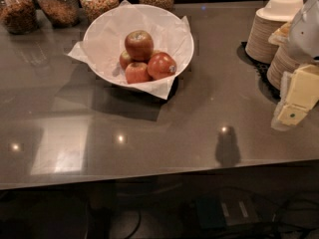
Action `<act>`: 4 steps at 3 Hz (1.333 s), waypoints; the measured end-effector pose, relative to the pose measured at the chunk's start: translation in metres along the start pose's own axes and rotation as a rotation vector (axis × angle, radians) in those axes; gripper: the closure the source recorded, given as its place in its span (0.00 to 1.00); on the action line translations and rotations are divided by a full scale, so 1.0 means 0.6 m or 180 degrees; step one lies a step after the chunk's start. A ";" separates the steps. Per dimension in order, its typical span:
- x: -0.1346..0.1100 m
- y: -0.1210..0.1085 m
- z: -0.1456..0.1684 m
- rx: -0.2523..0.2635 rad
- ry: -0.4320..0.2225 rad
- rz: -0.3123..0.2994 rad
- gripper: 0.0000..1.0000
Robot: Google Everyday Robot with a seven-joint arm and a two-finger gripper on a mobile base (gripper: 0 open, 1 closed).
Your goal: Pick apple from white bowl
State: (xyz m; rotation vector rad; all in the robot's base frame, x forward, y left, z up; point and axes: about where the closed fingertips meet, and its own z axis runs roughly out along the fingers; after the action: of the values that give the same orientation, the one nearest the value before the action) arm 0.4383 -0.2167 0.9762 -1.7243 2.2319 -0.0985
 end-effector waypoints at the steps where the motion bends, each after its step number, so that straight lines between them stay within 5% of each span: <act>1: -0.004 -0.009 -0.002 0.0069 -0.0021 0.0028 0.00; 4: -0.102 -0.125 0.073 0.0283 -0.0517 0.0318 0.00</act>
Offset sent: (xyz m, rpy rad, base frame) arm 0.0412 0.0086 -0.0017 0.0671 -0.0685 -0.0394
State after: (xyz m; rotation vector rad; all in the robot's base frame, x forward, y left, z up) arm 0.5343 -0.1725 0.9656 -1.5159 2.1569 -0.0330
